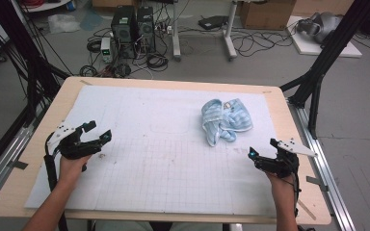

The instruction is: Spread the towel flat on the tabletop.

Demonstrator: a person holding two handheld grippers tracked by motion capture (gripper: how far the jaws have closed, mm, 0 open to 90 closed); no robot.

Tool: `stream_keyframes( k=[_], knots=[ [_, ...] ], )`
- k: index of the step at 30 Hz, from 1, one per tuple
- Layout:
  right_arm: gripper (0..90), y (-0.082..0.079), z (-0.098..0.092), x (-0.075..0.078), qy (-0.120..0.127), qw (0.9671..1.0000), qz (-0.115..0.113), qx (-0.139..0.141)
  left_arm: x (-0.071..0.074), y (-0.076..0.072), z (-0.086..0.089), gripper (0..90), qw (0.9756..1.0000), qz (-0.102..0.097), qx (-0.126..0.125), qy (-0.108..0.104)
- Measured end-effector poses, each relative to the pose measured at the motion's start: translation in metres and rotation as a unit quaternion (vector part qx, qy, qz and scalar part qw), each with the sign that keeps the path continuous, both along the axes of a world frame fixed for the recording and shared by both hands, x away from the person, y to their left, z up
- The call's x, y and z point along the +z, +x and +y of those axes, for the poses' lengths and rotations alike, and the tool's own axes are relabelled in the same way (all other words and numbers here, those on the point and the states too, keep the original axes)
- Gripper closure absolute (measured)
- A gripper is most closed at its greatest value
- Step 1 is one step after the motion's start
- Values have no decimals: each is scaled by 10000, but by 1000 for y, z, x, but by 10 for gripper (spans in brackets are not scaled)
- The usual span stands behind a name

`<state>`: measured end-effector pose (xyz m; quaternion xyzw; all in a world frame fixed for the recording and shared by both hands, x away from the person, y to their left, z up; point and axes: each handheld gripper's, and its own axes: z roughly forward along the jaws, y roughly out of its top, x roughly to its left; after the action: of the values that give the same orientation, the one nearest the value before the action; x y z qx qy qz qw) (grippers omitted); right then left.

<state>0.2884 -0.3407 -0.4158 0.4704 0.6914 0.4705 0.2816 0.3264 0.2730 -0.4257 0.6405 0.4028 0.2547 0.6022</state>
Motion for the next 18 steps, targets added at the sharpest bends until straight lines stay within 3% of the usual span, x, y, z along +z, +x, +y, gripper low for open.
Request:
stream_keyframes(
  k=[13,18],
  knots=[
    [89,4,5,-4,55,9997,123,204,0,0,-5,187,9999,-27,22,111],
    [88,9,16,0,22,9991,115,403,0,-3,1,190,10000,-3,46,1]
  ],
)
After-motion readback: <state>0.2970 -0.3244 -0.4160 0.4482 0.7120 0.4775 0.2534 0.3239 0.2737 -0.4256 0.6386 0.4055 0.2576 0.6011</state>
